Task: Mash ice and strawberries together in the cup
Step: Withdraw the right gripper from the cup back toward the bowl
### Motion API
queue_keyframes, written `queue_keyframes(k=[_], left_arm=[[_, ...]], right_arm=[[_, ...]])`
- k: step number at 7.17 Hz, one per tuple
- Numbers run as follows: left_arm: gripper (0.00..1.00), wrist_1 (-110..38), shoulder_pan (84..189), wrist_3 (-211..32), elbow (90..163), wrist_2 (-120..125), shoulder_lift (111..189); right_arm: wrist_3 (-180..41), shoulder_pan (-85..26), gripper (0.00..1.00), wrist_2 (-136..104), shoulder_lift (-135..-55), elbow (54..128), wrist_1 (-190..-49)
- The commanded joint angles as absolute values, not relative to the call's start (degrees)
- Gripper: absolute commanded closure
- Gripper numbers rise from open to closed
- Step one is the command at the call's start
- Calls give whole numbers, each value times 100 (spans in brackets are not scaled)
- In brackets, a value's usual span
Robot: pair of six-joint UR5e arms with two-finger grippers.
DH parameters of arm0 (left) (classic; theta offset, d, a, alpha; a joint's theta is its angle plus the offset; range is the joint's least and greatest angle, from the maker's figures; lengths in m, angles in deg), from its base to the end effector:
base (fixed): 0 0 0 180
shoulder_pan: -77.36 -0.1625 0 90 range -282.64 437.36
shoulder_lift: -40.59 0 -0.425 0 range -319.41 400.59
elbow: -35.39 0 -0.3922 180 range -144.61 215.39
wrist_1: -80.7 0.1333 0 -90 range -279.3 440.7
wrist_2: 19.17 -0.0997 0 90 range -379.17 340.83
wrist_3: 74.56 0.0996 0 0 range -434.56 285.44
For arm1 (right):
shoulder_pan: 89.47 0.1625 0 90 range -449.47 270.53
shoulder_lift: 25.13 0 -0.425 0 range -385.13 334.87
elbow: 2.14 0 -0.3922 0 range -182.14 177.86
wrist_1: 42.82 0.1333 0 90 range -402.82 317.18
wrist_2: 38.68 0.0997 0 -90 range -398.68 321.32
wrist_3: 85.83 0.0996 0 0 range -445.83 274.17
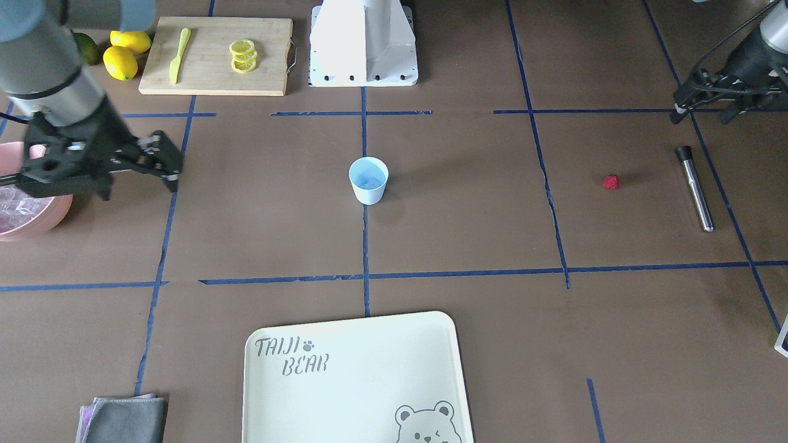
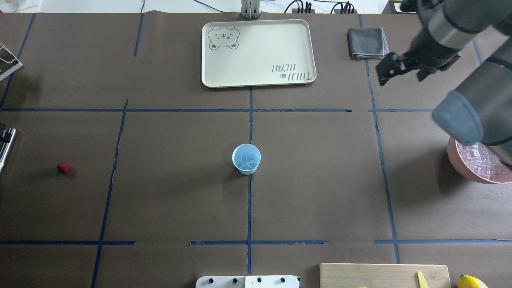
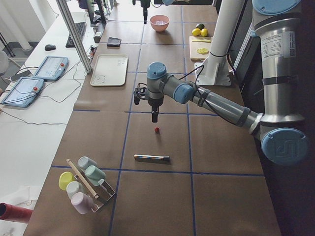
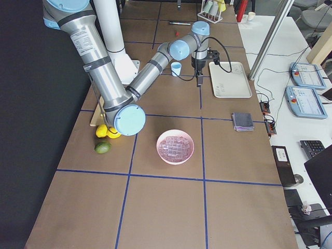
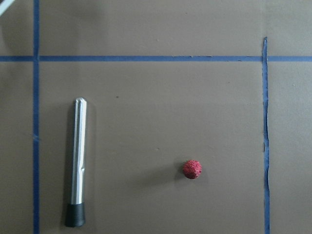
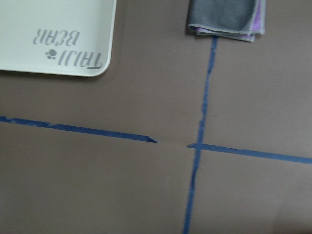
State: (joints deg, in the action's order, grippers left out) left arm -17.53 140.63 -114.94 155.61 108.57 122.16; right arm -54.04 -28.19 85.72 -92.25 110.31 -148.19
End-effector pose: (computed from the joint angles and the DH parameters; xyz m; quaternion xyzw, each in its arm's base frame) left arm 0.1277 -0.4144 0.4556 0.0316 0.3958 -0.0254 0.9174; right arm -0.2056 -0.5355 0.2966 0.0694 -0.3712 -0.0517 0.9245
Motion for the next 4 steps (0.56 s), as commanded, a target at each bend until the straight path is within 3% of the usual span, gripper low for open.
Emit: queue_keyframes(k=[1, 4], left_arm=[[3, -3626, 13286, -12723, 14488, 10494, 12311], [4, -4340, 12430, -13432, 13630, 9588, 12671]], right_arm=[[-7047, -1762, 0, 9015, -10155, 11071, -14820], [-7861, -1029, 0, 9394, -11375, 11054, -14052]])
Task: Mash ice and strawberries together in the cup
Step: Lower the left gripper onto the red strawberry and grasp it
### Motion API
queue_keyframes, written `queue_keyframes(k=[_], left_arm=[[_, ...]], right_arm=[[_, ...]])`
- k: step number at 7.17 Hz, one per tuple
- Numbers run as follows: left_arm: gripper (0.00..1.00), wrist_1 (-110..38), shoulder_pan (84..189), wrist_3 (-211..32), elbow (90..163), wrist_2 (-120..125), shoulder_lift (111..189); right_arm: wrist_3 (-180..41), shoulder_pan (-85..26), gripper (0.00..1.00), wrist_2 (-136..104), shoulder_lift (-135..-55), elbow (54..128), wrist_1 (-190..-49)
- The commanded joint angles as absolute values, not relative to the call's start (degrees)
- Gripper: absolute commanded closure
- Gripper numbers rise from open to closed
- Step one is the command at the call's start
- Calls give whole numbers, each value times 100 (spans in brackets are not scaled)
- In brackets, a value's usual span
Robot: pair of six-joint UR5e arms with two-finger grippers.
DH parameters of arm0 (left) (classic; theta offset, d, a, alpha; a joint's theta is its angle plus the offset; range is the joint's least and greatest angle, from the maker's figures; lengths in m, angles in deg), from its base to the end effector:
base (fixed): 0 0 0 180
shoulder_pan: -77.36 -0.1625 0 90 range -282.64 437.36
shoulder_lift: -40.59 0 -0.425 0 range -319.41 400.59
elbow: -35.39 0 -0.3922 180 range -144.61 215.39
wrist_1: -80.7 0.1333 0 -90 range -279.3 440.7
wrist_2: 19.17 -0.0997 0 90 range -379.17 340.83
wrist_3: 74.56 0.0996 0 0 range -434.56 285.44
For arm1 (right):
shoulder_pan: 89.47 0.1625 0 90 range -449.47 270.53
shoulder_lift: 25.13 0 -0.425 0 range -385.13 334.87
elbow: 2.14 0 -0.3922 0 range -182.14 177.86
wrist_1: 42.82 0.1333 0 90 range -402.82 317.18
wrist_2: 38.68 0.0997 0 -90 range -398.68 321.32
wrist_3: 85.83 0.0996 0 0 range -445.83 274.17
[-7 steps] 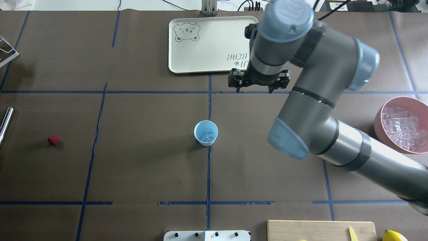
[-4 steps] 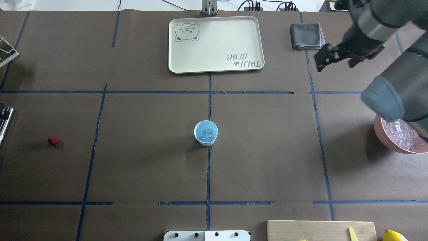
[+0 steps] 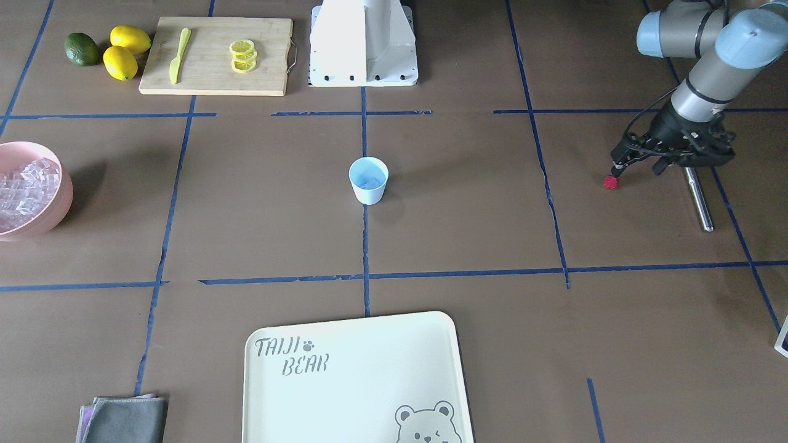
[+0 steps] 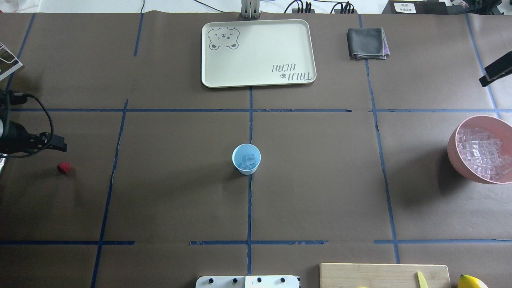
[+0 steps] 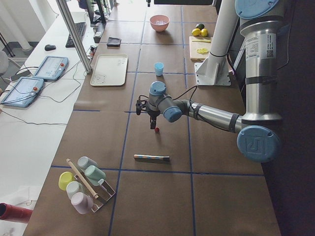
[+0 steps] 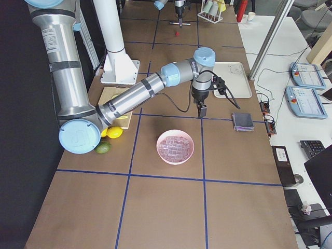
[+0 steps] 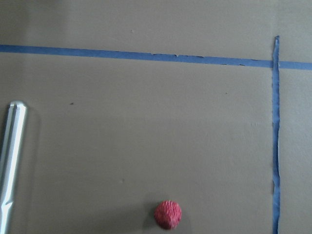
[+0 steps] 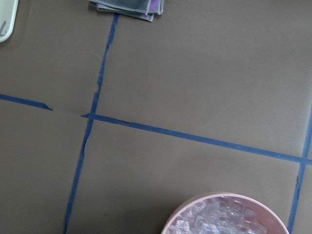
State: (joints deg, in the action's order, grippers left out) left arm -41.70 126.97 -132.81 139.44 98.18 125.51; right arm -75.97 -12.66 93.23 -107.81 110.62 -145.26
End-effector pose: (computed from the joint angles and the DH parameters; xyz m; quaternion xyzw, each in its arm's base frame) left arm 0.2463 -0.4246 0.5252 0.0560 0.4045 -0.0586 0.9110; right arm -0.0516 -0.5128 0.4279 0.0697 -0.3749 -0.0816 0.9208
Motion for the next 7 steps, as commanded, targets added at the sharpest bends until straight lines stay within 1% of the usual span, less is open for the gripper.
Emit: queue_keyframes(k=[1, 6, 7], left_arm=[[4, -4331, 12360, -13441, 13602, 9579, 12672], [4, -4331, 12122, -13433, 13435, 9587, 12611], [6, -4331, 12122, -13432, 13444, 9588, 12611]], right_arm=[[-7827, -967, 0, 9403, -11685, 11054, -13577], [-7792, -949, 0, 9412, -11724, 11062, -13555], [-7792, -949, 0, 9412, -11697, 11071, -13555]])
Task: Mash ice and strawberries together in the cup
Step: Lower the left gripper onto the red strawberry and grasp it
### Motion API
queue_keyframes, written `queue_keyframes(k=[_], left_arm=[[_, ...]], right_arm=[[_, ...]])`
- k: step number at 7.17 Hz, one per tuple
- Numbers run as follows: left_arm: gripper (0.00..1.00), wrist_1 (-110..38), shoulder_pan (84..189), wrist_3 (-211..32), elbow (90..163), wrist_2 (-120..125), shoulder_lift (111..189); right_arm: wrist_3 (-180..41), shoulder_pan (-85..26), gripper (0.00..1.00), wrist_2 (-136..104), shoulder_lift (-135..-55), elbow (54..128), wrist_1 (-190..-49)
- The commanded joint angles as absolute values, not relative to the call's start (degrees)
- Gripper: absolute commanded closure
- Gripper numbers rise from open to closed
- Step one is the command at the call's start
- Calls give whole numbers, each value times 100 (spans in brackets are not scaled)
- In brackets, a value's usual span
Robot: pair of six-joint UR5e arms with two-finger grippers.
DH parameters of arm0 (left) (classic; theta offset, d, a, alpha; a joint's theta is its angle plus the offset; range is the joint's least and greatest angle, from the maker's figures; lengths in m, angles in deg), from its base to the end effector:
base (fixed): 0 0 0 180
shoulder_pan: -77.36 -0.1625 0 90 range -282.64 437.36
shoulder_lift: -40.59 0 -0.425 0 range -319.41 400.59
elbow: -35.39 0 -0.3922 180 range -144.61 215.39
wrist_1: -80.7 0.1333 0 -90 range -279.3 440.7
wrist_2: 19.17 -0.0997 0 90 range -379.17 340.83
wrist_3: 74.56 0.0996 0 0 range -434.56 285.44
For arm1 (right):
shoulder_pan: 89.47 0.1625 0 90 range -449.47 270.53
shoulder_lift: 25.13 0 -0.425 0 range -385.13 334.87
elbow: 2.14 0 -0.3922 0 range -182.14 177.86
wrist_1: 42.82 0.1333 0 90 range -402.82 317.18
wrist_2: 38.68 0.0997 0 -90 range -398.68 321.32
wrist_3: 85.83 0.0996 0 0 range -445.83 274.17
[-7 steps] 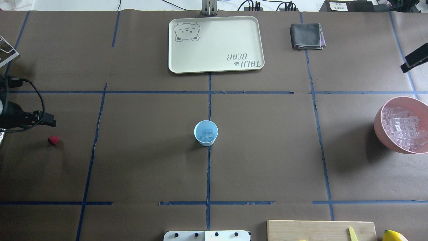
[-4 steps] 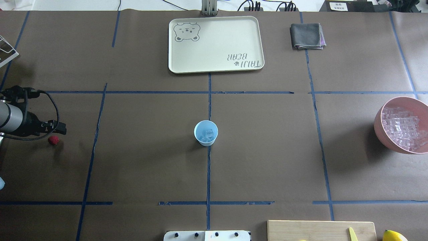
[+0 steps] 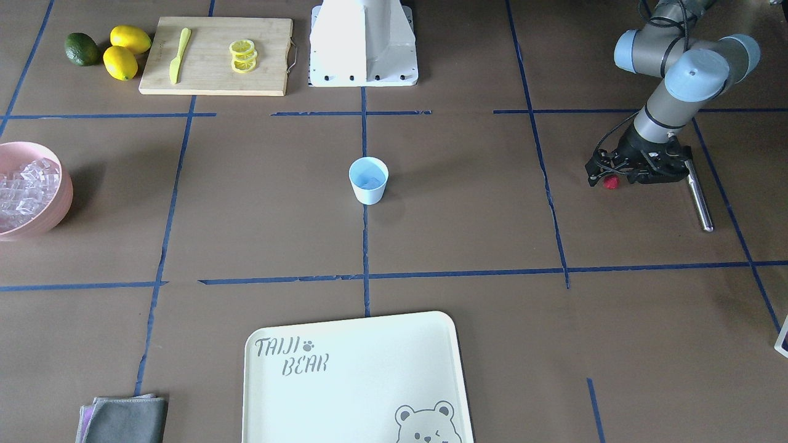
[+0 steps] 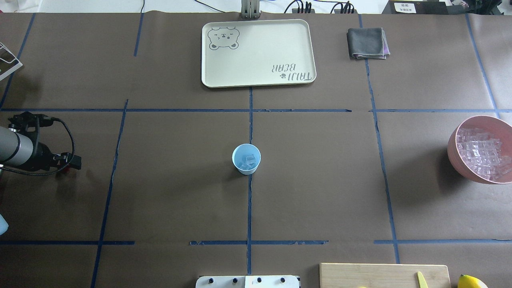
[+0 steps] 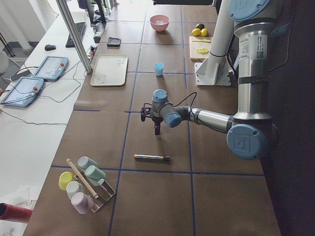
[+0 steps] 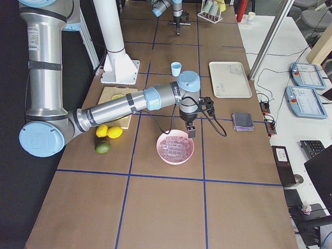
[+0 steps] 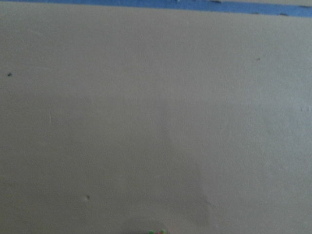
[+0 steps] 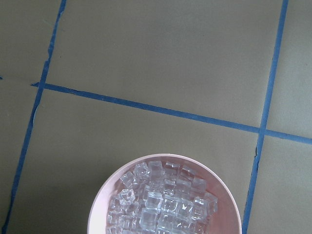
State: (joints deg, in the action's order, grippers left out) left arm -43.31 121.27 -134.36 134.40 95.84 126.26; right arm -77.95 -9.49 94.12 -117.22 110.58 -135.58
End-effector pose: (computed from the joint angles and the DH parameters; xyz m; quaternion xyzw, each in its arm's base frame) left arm 0.2920 -0.4076 0.5624 0.0318 0.3812 -0.0387 0.9231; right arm -0.0170 -0.4731 0.4880 0.0868 -0.3786 -0.0738 0.9185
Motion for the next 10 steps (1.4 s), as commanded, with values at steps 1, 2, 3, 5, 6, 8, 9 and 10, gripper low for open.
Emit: queue_keyframes(k=[1, 2, 3, 5, 6, 8, 9, 10], left_arm=[[8, -4331, 12122, -13441, 13496, 9614, 12593], [8, -4331, 12131, -13433, 13523, 9623, 12593], [9, -4331, 12131, -13432, 13523, 9614, 12602], [18, -4331, 12131, -13415, 13471, 9596, 12637], [27, -4331, 12131, -13406, 13453, 9588, 12654], [54, -4331, 12166, -13397, 13453, 9579, 12637], [72, -4331, 12209, -13397, 13444, 9579, 12628], [88, -4331, 12245, -13389, 13453, 9570, 12611]], right_arm=[[-7792, -949, 0, 9412, -11680, 11080, -13555], [-7792, -949, 0, 9421, -11680, 11089, -13555], [-7792, -940, 0, 9421, -11671, 11089, -13555], [-7792, -940, 0, 9412, -11671, 11080, -13555], [-7792, -940, 0, 9412, -11671, 11063, -13555], [-7792, -940, 0, 9412, -11671, 11063, -13555], [-7792, -940, 0, 9412, -11671, 11063, -13555], [-7792, -940, 0, 9412, -11671, 11071, -13555]])
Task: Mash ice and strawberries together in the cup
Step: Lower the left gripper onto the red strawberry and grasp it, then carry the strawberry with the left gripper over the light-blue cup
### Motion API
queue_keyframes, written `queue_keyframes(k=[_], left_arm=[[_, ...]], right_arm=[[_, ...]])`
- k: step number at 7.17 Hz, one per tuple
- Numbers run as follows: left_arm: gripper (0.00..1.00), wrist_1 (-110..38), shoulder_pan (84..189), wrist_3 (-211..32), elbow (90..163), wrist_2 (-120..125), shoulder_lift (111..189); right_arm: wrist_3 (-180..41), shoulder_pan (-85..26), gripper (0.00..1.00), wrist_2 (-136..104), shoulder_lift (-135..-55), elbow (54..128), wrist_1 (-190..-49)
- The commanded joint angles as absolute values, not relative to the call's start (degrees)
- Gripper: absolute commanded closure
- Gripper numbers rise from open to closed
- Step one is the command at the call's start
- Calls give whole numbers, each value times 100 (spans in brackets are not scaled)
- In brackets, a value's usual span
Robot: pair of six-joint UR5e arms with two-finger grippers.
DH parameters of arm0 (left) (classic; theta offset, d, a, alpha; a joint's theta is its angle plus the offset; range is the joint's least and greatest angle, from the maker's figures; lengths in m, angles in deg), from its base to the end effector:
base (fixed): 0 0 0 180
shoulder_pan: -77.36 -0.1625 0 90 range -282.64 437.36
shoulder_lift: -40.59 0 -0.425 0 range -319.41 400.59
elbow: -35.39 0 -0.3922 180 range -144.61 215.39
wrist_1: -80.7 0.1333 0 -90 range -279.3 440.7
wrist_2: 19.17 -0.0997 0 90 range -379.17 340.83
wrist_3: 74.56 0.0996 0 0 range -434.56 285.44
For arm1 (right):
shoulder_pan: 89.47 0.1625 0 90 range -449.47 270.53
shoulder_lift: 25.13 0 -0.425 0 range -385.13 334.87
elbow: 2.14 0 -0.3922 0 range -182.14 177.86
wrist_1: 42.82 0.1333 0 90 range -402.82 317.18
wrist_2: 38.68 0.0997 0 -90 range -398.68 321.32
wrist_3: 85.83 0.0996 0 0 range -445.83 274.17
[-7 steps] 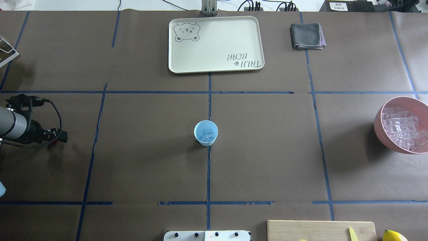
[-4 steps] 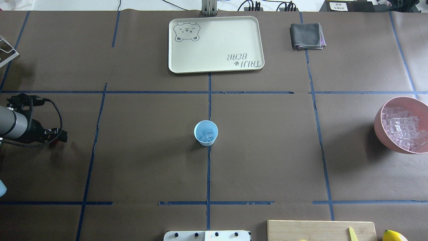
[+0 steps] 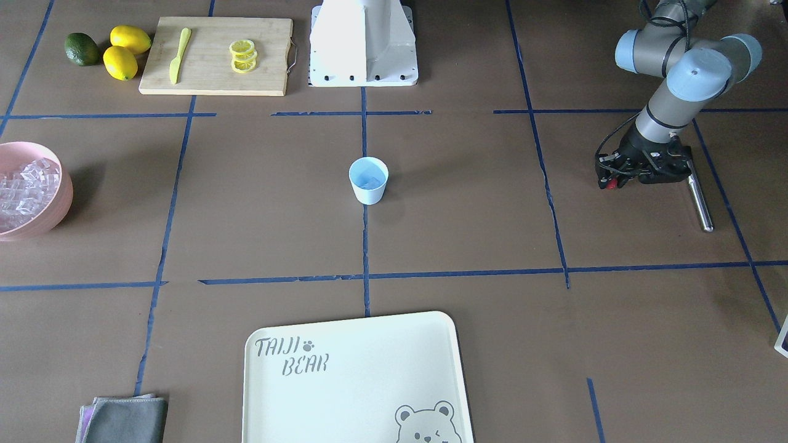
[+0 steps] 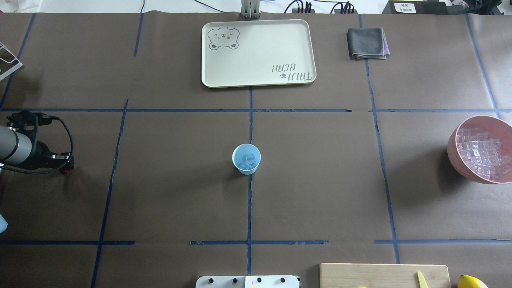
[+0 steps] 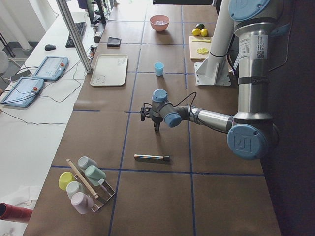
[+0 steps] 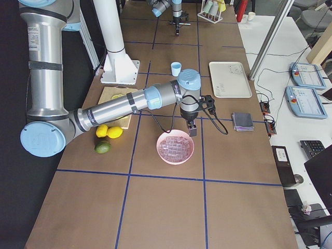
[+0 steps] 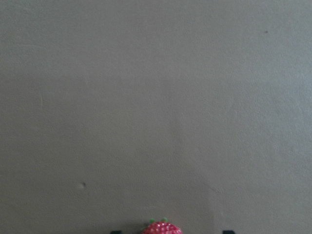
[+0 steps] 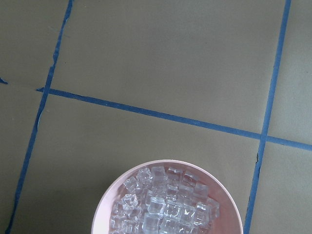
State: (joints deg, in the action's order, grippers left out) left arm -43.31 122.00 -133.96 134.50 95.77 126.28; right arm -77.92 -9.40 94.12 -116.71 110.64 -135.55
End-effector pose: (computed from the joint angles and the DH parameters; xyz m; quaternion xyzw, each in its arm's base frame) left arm 0.2868 -0.4115 0.5614 0.0367 0.3813 -0.0414 0.9228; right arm -0.0167 -0.4759 0.4832 0.0918 -0.3790 -0.0747 0.9178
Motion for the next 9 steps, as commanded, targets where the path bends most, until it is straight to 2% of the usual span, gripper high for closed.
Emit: queue_keyframes(k=[1, 2, 3, 4, 5, 6, 7, 8, 9], left_arm=[[96, -4296, 12375, -13389, 13540, 9614, 12593], [99, -4070, 12620, -13389, 13854, 9744, 12584], [100, -3119, 12762, -13389, 14475, 10007, 12689], [100, -2144, 12764, -13397, 14960, 10018, 13160], [100, -1168, 12729, -13476, 15095, 10018, 14087], [100, -79, 12406, -13877, 15035, 10018, 15323], [100, 201, 11803, -14664, 14704, 9975, 16257], [100, 82, 11623, -15185, 13839, 9966, 17285], [100, -250, 11438, -15495, 13065, 9957, 17965]], right_arm=[[-7792, -940, 0, 9412, -11680, 11063, -13555], [-7801, -931, 0, 9421, -11723, 11063, -13555], [-7809, -905, 0, 9421, -11741, 11054, -13555], [-7818, -887, 0, 9447, -11802, 11054, -13555], [-7844, -853, 0, 9447, -11864, 11028, -13555], [-7853, -809, 0, 9526, -11925, 10966, -13546], [-7871, -712, 0, 9692, -11995, 10888, -13537], [-8106, -564, 0, 9824, -12057, 10800, -13537], [-8456, -336, 0, 9877, -12040, 10590, -13537]])
